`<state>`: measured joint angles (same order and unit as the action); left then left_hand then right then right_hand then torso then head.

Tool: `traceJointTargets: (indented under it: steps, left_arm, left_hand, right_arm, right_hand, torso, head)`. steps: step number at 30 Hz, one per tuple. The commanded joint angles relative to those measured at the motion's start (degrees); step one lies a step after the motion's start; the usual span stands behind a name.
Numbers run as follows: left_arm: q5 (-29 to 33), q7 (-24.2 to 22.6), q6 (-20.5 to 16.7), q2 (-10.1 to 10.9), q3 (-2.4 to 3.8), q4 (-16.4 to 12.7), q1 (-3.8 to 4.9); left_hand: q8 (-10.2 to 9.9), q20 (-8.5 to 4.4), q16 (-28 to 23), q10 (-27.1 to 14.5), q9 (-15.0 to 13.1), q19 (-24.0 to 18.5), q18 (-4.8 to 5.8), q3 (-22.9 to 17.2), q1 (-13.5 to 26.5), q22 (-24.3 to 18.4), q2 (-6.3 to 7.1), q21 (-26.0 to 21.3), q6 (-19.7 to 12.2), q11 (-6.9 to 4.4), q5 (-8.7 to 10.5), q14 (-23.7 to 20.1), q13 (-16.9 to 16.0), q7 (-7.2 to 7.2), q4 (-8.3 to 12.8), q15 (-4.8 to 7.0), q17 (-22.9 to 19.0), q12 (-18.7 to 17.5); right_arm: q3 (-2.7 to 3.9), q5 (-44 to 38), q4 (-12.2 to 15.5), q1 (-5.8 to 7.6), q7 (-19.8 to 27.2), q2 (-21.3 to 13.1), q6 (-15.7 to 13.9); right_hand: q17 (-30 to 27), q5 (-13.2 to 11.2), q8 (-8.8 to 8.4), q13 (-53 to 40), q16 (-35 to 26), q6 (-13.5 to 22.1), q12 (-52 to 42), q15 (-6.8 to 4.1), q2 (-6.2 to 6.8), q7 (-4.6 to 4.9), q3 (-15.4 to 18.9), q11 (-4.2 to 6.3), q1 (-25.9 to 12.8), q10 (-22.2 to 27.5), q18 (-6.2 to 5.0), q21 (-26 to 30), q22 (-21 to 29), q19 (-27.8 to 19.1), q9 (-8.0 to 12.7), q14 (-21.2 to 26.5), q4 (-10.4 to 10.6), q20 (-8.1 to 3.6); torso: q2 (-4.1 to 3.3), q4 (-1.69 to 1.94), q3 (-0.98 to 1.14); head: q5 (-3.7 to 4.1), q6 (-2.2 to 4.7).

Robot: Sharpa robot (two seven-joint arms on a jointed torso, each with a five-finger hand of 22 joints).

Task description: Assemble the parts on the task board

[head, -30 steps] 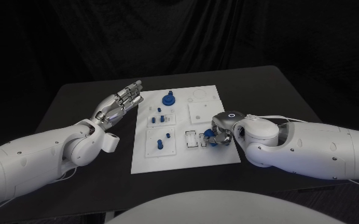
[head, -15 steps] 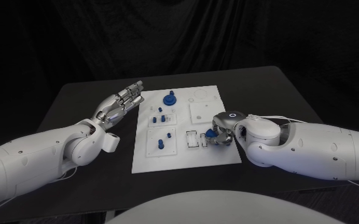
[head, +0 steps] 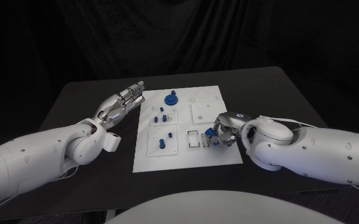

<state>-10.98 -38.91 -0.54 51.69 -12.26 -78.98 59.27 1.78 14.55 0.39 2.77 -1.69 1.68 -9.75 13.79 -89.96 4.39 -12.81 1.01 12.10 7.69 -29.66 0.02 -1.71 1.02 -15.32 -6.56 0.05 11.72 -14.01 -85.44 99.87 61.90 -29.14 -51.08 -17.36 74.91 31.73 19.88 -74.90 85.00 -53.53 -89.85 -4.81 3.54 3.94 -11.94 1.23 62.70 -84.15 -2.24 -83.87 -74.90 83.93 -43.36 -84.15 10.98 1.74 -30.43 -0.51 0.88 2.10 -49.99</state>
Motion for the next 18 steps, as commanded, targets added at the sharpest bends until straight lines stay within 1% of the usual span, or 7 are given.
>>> traceJointTargets:
  steps: [1,5,6,8,15,17,18]
  left_arm:
    - [0.01,-4.21,0.49,-0.09,0.07,-0.12,-0.08]
    - [0.01,-4.17,0.43,-0.21,0.07,-0.09,-0.08]
    - [0.01,-4.15,0.42,-0.27,0.07,-0.07,-0.08]
    - [0.01,-4.11,0.41,-0.33,0.07,-0.07,-0.08]
    - [0.01,-3.91,0.39,-0.28,0.07,-0.19,-0.08]
    - [0.01,-3.81,0.42,-0.24,0.07,-0.17,-0.08]
    - [0.01,-3.78,0.43,-0.25,0.07,-0.17,-0.08]
  left_hand:
    - [0.35,0.42,-0.39,0.06,-0.09,0.06,-0.59,-0.27,-0.57,0.1,-0.04,0.32,-0.11,0.28,-0.29,-0.02,-0.06,-0.3,-0.12,-0.29,-0.05,0.26]
    - [0.35,0.42,-0.39,0.06,-0.09,0.06,-0.59,-0.27,-0.57,0.1,-0.04,0.32,-0.11,0.28,-0.29,-0.02,-0.06,-0.3,-0.12,-0.29,-0.05,0.26]
    - [0.39,0.45,-0.39,0.1,-0.1,0.09,-0.59,-0.3,-0.58,0.14,-0.04,0.34,0.0,0.31,-0.34,-0.02,-0.08,-0.4,-0.12,-0.33,-0.05,0.37]
    - [0.39,0.45,-0.39,0.1,-0.1,0.09,-0.59,-0.3,-0.58,0.14,-0.04,0.34,0.0,0.31,-0.34,-0.02,-0.08,-0.4,-0.12,-0.33,-0.05,0.37]
    - [0.43,0.5,-0.39,0.14,-0.12,0.14,-0.6,-0.33,-0.6,0.22,-0.03,0.38,0.13,0.34,-0.38,-0.02,-0.09,-0.52,-0.12,-0.39,-0.05,0.45]
    - [0.45,0.52,-0.39,0.15,-0.12,0.14,-0.6,-0.34,-0.61,0.21,-0.03,0.38,0.19,0.35,-0.38,-0.02,-0.09,-0.6,-0.12,-0.44,-0.05,0.45]
    - [0.45,0.52,-0.39,0.15,-0.12,0.14,-0.6,-0.34,-0.61,0.21,-0.03,0.38,0.19,0.35,-0.38,-0.02,-0.09,-0.6,-0.12,-0.44,-0.05,0.45]
  right_arm:
    - [0.14,10.56,0.88,1.11,1.81,-0.36,-4.99]
    - [0.16,16.93,1.24,1.98,1.77,-0.18,-4.08]
    - [0.16,18.54,1.09,2.14,1.72,0.08,-3.53]
    - [0.15,20.71,0.53,2.33,1.64,0.76,-2.53]
    - [0.12,23.99,-1.74,2.37,1.27,3.16,0.39]
    - [0.12,24.52,-2.41,2.35,1.12,3.87,1.17]
    - [0.12,24.68,-2.67,2.34,1.08,4.15,1.38]
  right_hand:
    - [3.18,0.43,0.31,-15.1,0.38,-1.71,-0.15,-0.4,-1.2,-1.54,-3.95,0.44,1.42,-5.85,0.61,-0.04,-12.97,3.37,-1.55,-3.81,-3.44,-0.53]
    - [2.99,0.38,0.42,-15.1,0.32,-1.51,-0.15,-0.4,-1.31,-1.51,-4.03,0.43,0.9,-5.85,0.59,0.06,-12.93,3.32,-1.91,-3.78,-3.21,-0.56]
    - [2.84,-0.19,0.56,-15.1,0.27,-1.33,-0.15,-0.37,-1.48,-1.47,-4.01,0.39,0.16,-5.85,0.56,0.17,-12.89,3.27,-2.31,-3.75,-2.79,-0.56]
    - [2.58,-2.3,0.79,-15.1,0.17,-1.17,-0.15,-0.32,-1.83,-1.43,-3.78,0.34,-1.39,-5.85,0.51,0.37,-12.81,3.16,-2.95,-3.68,-1.77,-0.52]
    - [2.34,-3.58,0.93,-15.1,0.07,-0.85,-0.15,-0.3,-2.08,-1.37,-3.74,0.29,-2.5,-5.85,0.26,1.3,-12.48,2.72,-3.62,-3.61,-1.12,-0.5]
    - [2.24,-4.63,0.89,-15.1,0.02,-0.6,-0.15,-0.25,-2.26,-1.29,-3.64,0.23,-3.29,-5.85,0.22,1.47,-12.42,2.64,-3.94,-3.59,-0.58,-0.46]
    - [2.15,-5.39,0.84,-15.1,-0.01,-0.49,-0.15,-0.22,-2.36,-1.25,-3.56,0.19,-3.71,-5.85,0.19,1.59,-12.38,2.58,-4.08,-3.57,-0.26,-0.43]
  torso:
    - [-0.03,-0.05,0.06]
    - [0.03,0.02,0.01]
    - [0.06,0.06,-0.02]
    - [0.07,0.08,-0.05]
    - [0.04,0.16,-0.14]
    - [0.03,0.24,-0.22]
    - [0.0,0.27,-0.23]
  head:
    - [-0.14,-0.01]
    - [-0.25,-0.01]
    - [-0.3,-0.01]
    - [-0.48,-0.01]
    - [-1.05,-0.01]
    - [-1.09,-0.01]
    - [-1.12,-0.01]
